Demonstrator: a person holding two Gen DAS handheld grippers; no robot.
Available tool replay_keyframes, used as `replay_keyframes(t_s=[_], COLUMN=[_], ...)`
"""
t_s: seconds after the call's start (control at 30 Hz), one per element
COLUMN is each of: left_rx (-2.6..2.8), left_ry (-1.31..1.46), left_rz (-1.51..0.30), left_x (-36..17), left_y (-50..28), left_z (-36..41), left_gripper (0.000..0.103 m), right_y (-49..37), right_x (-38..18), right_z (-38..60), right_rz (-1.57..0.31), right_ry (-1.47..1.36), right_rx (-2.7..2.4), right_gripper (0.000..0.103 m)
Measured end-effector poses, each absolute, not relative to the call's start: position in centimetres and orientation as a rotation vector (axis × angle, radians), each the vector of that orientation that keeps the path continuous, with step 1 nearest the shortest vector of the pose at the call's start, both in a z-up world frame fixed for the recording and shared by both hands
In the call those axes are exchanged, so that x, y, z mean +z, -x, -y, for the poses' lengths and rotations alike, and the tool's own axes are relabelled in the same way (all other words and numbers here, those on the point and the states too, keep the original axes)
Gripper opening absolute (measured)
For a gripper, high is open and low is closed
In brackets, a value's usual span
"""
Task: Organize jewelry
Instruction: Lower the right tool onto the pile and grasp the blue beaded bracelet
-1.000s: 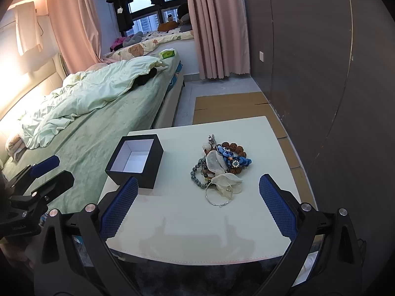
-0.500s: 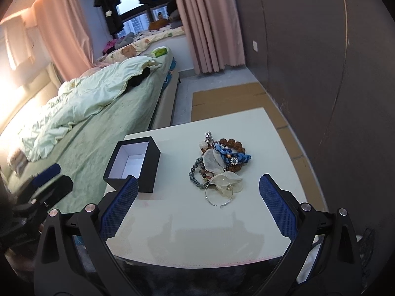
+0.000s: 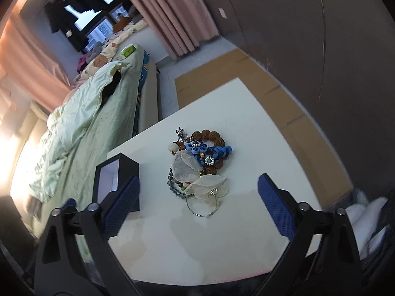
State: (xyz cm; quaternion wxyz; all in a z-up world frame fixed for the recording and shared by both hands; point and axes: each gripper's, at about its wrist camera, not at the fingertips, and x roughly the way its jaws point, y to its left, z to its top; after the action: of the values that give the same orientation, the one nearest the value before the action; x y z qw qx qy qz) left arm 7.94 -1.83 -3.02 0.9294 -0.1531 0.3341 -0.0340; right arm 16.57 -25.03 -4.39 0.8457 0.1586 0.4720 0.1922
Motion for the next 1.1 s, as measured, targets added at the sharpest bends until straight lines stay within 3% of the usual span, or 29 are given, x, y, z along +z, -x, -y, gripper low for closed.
replay_keyframes(t_s=[0.13, 0.37, 0.63, 0.83, 0.9, 0.97, 1.1], left_rx=[-0.091, -0.114, -0.162, -0.199, -0.208, -0.222, -0.237], left_ry=[0.338, 0.373, 0.447, 0.497, 0.514, 0.533, 0.555], left_rz=[-0.709, -0.762, -0.789, -0.819, -0.835, -0.852, -0.879], left_x=[-3.8, -5.9, -7.7, -9.0, -9.7, -10.2, -11.1], left_y=[-9.4, -12.3, -14.9, -17.1, -17.9, -18.6, -19.6], left_z=[2.1, 2.8, 3.0, 3.9, 4.2, 4.4, 4.8], left_gripper=[0.057, 0.043, 0.042, 0.037, 0.036, 0.034, 0.031], right_y=[-18.5, -21.3, -24.3, -25.5, -25.6, -25.9, -25.9], right_x=[-6.8, -9.8, -12.7, -13.8, -13.7, -14.0, -13.7], right_z=[25.3, 25.2, 25.3, 25.7, 25.5, 25.5, 25.8], right_rz=[-1.094, -1.199, -1.261, -1.285, -1.283, -1.289, -1.266], right_ry=[-0.438, -0.551, -0.651, -0.722, -0.724, -0.742, -0.776], right_rx=[0.402, 0.354, 0.294, 0.278, 0.276, 0.272, 0.262], right_gripper=[0.074, 0.060, 0.047, 0.045, 0.038, 0.023, 0.021])
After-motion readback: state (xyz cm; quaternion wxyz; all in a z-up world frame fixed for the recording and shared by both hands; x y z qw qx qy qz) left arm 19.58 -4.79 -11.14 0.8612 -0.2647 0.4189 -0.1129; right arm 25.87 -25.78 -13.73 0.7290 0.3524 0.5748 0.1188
